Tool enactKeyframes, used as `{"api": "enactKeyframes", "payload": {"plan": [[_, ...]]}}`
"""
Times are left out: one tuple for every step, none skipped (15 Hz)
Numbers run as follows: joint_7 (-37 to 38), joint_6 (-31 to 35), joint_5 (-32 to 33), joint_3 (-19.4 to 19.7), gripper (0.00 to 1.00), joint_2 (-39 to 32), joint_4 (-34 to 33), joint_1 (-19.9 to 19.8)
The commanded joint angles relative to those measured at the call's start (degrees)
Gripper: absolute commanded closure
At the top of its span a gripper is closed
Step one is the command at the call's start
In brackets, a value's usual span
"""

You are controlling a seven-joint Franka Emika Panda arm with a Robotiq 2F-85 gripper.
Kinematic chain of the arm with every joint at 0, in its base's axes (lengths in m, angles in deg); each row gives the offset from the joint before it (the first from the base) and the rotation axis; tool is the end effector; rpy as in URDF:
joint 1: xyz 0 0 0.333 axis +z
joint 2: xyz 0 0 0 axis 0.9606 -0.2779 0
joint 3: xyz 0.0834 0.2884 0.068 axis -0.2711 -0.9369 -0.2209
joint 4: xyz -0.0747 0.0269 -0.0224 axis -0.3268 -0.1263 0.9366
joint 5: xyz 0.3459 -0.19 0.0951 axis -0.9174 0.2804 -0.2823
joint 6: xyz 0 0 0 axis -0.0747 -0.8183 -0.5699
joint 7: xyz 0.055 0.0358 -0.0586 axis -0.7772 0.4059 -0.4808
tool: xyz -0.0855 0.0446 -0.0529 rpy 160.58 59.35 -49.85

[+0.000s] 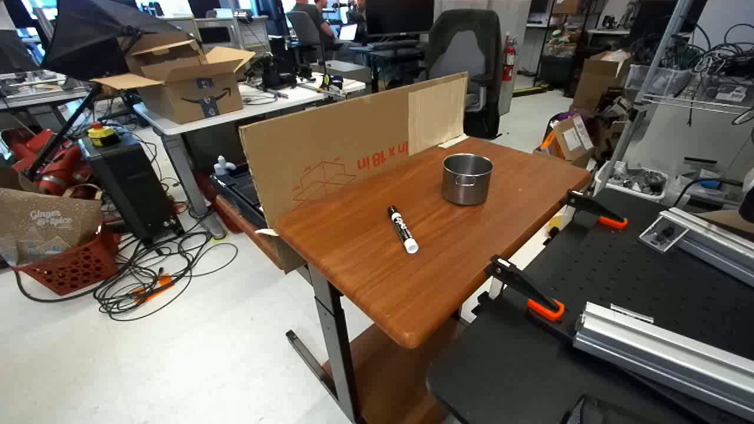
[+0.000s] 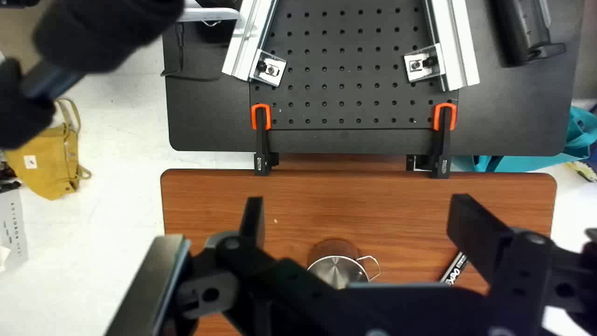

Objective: Put the marker in the silver pot

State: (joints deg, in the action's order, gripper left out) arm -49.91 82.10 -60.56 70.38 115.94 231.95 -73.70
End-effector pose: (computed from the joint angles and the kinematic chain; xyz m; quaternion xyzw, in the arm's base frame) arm 0.3482 0.0133 0.4735 0.9951 0.0179 -0.0693 0.0683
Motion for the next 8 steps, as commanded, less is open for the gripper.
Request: {"api": "enactKeyframes", "payload": {"plan": [[0.2, -0.1, 0.2, 0.4, 0.0, 0.0, -0.1, 0.5], [0.2, -0.1, 0.2, 0.4, 0.0, -0.1, -0.1, 0.5], [0.2, -0.1, 0.2, 0.4, 0.0, -0.1, -0.1, 0.5], [0.2, -0.1, 0.2, 0.4, 0.0, 0.0, -0.1, 0.5], [0.2, 0.5, -1.3, 0.8, 0.0, -0.1, 0.0, 0.8], [1.2, 1.8, -3.1, 0.8, 0.0, -1.0, 0.0, 1.1], [1.8, 2.9, -4.1, 0.5, 0.0, -1.9, 0.0, 1.3], [3.0, 4.6, -6.1, 0.1, 0.0, -3.3, -0.2, 1.7]]}}
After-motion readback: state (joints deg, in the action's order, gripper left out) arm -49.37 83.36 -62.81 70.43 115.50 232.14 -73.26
